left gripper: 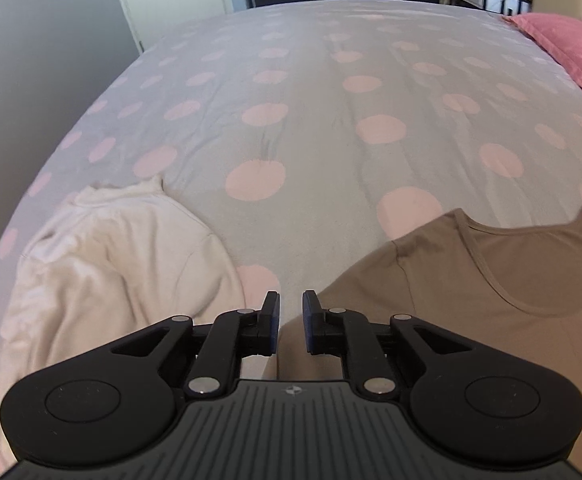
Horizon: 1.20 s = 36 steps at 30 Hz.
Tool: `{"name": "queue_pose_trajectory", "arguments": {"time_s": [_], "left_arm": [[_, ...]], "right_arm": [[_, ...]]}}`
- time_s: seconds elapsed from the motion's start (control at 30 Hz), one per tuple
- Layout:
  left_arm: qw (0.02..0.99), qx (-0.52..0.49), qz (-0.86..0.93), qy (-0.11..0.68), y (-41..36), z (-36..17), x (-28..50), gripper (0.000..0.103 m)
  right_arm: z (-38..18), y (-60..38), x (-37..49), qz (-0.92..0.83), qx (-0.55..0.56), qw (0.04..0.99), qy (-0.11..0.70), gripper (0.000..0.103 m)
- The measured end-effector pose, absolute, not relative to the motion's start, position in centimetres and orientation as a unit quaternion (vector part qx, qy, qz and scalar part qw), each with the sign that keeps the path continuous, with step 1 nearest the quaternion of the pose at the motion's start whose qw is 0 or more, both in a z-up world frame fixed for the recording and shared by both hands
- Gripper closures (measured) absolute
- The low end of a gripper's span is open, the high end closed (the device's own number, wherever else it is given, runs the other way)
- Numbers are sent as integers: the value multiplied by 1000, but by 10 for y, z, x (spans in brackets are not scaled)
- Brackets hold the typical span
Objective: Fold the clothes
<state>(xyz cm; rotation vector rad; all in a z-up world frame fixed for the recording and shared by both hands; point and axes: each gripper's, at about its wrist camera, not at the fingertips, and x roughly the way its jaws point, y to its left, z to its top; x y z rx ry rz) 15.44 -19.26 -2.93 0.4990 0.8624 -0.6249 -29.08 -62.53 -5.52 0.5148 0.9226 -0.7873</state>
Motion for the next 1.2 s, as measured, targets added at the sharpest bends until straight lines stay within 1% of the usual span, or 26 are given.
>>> {"name": "queue_pose_trajectory", "arguments": {"time_s": [0.1, 0.2, 0.43, 0.73, 0.87, 0.97, 1.1, 1.2], "left_arm": [[825, 240, -292, 421, -181, -15, 140, 92], [820, 224, -299, 433, -169, -12, 124, 92], [767, 266, -355, 464, -142, -37, 58, 92], [681, 337, -416, 500, -106, -74, -31, 90], [654, 370, -433, 498, -95, -82, -55, 89], [639, 392, -441, 494, -89, -87, -70, 89], [638, 404, -444, 482, -86, -88, -81, 88], [631, 404, -452, 483, -84, -89, -84, 88]], "right_arm": [[-52, -612, -324, -373, 248, 781, 434, 67], [-62, -600, -352, -377, 278, 765, 443, 66], [-85, -542, -376, -303, 306, 771, 470, 67], [-92, -438, -369, -136, 232, 808, 525, 67], [-105, -386, -370, -60, 189, 801, 565, 71], [-116, -350, -372, -11, 142, 792, 593, 71], [-123, -323, -373, 17, 99, 789, 606, 72], [-126, -319, -371, 24, 89, 789, 607, 72]]}}
